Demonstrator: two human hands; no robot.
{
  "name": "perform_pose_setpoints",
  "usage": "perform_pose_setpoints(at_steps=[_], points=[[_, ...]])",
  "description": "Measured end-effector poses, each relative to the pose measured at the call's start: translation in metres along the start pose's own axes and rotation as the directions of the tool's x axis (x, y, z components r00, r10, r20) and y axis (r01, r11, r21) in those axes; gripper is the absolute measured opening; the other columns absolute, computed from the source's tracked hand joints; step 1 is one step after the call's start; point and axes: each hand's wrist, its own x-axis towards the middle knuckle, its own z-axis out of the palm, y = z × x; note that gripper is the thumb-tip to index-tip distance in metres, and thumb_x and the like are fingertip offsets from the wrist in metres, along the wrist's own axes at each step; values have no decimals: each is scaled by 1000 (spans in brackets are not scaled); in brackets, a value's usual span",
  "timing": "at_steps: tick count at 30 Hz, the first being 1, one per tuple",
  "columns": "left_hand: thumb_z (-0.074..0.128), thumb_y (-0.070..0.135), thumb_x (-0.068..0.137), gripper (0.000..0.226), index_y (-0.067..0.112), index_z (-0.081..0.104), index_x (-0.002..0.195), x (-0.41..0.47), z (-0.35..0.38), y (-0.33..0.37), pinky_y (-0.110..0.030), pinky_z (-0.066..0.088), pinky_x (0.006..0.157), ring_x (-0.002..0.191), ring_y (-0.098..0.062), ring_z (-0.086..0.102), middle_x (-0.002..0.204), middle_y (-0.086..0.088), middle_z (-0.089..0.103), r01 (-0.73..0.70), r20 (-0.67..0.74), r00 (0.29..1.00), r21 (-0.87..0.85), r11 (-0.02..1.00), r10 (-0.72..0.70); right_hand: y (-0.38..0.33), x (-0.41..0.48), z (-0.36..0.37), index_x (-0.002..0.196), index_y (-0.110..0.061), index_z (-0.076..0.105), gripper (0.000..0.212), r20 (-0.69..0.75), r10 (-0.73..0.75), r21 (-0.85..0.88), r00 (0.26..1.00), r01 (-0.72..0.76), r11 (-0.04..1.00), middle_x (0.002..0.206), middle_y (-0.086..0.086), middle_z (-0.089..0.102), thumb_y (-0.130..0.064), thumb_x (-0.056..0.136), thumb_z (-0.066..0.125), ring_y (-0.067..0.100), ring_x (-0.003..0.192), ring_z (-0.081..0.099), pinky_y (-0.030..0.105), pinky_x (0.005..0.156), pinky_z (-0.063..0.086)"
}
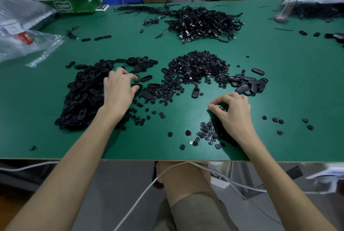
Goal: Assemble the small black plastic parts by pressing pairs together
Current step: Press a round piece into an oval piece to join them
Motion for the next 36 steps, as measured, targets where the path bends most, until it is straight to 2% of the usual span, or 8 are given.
perform_pose_setpoints(at_steps=[6,9,12,15,19,23,27,36], points=[[65,29,101,23,17,75,119,2,8,3,-47,28,102,120,-31,50,126,-10,64,38,-30,999,10,999,-38,1,-1,0,99,-18,72,14,-57,-26,90,998,31,995,102,-4,60,-30,100,65,21,105,43,34,90,31],[61,30,103,22,15,72,116,-3,2,13,-43,33,100,106,-24,59,112,-4,70,26,-81,996,-184,983,-41,-1,-2,-1,97,-17,68,12,-112,-17,236,994,43,971,93,-8,70,-26,103,62,15,92,58,24,75,39],[64,21,102,10,15,70,108,-14,-10,42,-21,54,74,72,-5,69,95,1,74,140,137,989,-688,712,-62,-4,-3,-2,96,-18,67,9,-118,-14,309,993,50,950,82,-12,71,-21,103,62,5,79,65,9,64,42],[65,10,100,23,14,69,123,-27,-12,74,-21,55,63,71,-10,73,94,-4,77,242,297,952,-876,418,73,-6,-4,-3,101,-18,69,6,-114,-48,320,992,82,944,85,-12,73,-16,102,62,-1,83,66,5,68,42],[62,-1,100,33,8,64,132,-40,-2,116,-26,61,72,85,-26,78,114,-18,69,282,333,919,-929,241,211,-6,-6,-7,106,-17,70,8,-116,-83,347,990,119,930,87,-13,75,-15,99,66,1,87,68,14,77,48],[64,-4,98,25,0,63,122,-45,13,138,-31,64,73,87,-30,79,113,-21,72,343,353,922,-935,89,158,-4,-6,-10,104,-16,69,8,-125,-36,477,991,92,874,84,-9,78,-16,96,71,5,90,72,26,86,54],[71,0,95,19,-1,67,114,-49,27,143,-32,64,70,88,-26,79,96,-12,80,313,317,945,-948,65,80,0,-4,-9,98,-17,72,3,-102,-24,546,994,76,834,88,-5,78,-15,96,72,11,90,73,31,87,58],[64,10,102,16,-4,68,109,-53,30,138,-29,63,72,95,-30,78,100,-15,79,307,301,950,-949,-67,86,3,-1,-6,95,-17,75,4,-81,-36,530,996,74,845,84,-6,72,-14,93,75,7,77,63,23,77,52]])
